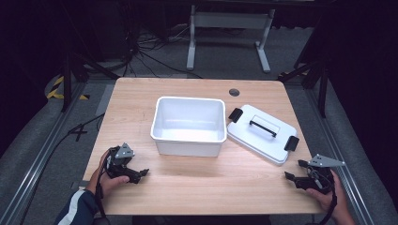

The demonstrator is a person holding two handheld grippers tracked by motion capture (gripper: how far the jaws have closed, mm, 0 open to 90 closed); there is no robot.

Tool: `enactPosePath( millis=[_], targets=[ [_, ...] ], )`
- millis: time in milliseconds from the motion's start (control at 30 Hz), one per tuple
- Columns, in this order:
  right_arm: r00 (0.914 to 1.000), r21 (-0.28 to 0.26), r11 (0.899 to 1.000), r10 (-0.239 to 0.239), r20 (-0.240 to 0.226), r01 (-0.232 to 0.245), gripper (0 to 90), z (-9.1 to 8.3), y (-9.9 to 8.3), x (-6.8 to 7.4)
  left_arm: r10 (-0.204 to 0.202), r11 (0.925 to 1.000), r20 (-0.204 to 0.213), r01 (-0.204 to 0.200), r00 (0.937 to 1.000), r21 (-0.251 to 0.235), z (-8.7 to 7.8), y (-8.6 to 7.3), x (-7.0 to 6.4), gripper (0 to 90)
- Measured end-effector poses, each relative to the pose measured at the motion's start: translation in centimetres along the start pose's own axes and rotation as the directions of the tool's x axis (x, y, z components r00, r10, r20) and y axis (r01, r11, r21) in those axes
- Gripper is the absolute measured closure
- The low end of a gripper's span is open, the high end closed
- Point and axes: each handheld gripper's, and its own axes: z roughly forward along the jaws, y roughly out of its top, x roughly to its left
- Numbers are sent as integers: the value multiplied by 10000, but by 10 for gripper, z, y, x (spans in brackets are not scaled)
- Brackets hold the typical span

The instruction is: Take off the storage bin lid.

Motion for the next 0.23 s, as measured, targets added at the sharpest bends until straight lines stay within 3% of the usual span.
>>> enactPosePath(
  millis=[233],
  targets=[
    [10000,6,10000,8,14,-8,192,0,0,0,-22,10000,-13,22,10000,-45,0,0,0,2]
  ],
)
